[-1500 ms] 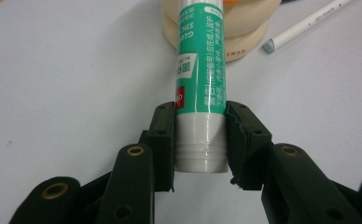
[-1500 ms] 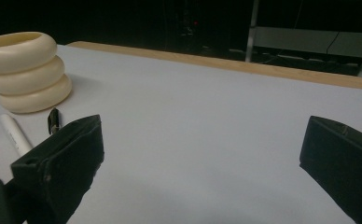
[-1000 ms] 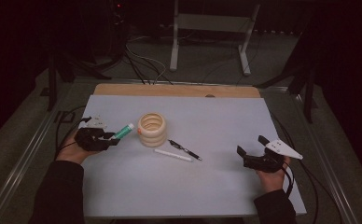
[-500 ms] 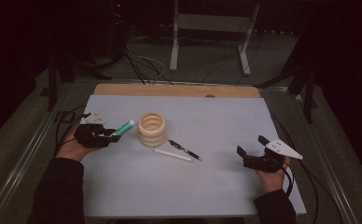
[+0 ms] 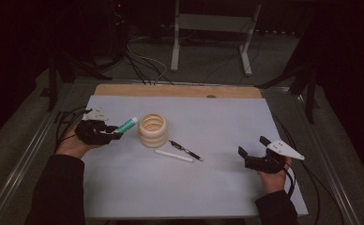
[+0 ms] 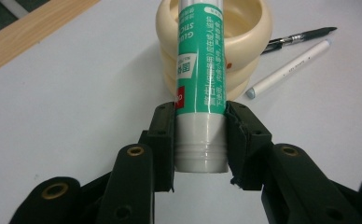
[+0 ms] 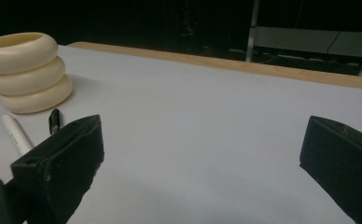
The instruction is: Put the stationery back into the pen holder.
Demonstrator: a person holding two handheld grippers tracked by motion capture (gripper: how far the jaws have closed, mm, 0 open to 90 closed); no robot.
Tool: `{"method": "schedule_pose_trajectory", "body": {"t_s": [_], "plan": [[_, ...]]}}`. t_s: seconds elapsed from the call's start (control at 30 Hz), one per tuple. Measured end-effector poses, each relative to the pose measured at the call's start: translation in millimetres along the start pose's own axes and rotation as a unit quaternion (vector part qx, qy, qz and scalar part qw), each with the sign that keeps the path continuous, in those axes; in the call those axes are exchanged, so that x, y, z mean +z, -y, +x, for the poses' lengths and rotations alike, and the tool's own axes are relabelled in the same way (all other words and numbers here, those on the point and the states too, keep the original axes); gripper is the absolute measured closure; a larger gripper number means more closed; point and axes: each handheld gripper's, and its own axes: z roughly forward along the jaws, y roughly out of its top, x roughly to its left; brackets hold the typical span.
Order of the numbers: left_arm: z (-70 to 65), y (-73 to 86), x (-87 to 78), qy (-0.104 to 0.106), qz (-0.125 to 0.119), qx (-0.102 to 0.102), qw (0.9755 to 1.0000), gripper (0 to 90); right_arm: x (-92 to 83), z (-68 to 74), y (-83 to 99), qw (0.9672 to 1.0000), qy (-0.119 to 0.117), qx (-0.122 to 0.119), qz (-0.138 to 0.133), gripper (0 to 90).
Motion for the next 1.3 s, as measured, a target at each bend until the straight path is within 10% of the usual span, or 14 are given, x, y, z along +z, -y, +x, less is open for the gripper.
{"method": "schedule_pose_trajectory", "body": {"t_s": [1.3], "plan": [[-7.0,-34.6,-2.3,0.007,0.015,0.033,0.9993,66.2,0.4,-0.1,0.0,1.0,-0.001,0.001,-0.001,0.0]]}}
